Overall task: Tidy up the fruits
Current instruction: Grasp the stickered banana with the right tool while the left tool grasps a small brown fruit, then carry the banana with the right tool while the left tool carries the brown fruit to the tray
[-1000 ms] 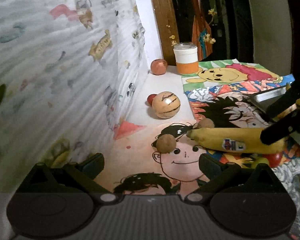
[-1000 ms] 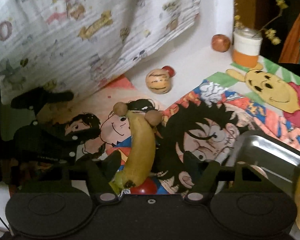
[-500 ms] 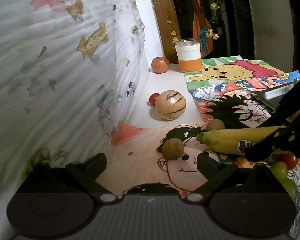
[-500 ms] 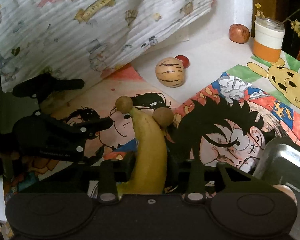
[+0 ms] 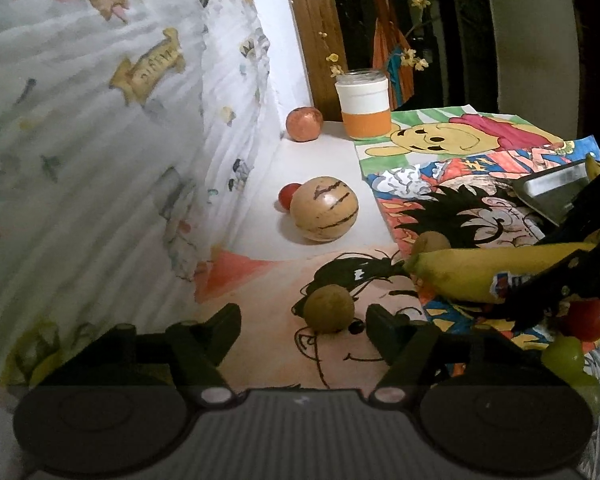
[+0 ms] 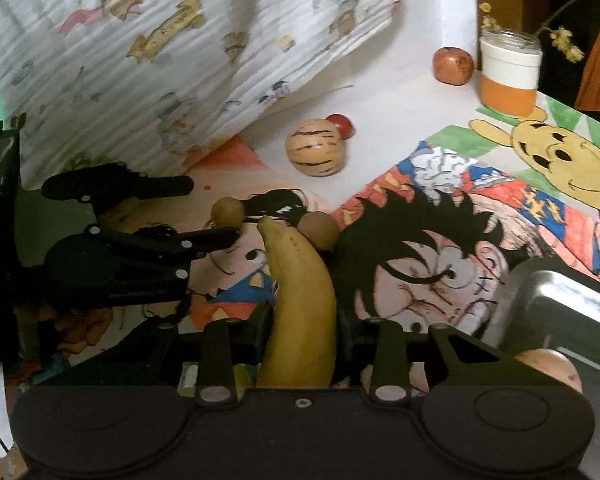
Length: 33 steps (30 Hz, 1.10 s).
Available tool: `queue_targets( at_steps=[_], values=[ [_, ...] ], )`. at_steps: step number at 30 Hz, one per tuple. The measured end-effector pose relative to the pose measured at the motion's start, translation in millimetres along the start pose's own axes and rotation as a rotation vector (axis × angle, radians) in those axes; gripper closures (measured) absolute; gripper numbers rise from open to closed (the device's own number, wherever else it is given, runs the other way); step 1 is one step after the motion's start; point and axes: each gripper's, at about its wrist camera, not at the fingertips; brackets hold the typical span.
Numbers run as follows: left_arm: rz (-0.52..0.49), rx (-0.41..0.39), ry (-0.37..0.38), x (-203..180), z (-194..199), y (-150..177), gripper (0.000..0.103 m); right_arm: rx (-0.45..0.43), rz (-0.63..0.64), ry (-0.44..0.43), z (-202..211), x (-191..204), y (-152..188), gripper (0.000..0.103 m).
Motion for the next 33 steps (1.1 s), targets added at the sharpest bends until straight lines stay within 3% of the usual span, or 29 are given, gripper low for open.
queue_targets(
  at_steps=[8, 16, 33],
  values=[
    [-0.006, 0.008, 0.031, -4.1, -8.7, -4.3, 0.044, -0.016, -0.019, 0.012, -0.4, -3.3, 2.5, 0.066],
    [0.023, 0.024, 0.068, -3.6, -11.5, -7.6, 0.071, -0.032, -0.044, 0.013, 0.5, -4.1, 4.8, 0.066],
    [0.135, 0.016, 0.120, -18.7, 23.9, -13.2, 0.071, -0.123, -0.223, -0.032, 22.2, -12.4, 21.4, 0.066]
  ],
)
Point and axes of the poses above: each gripper's, at about its wrist camera, not at the fingertips, and z roughly against the way its jaws point, x to its left, y to its underside, and after that the axes turned 1 degree about y, right-handed
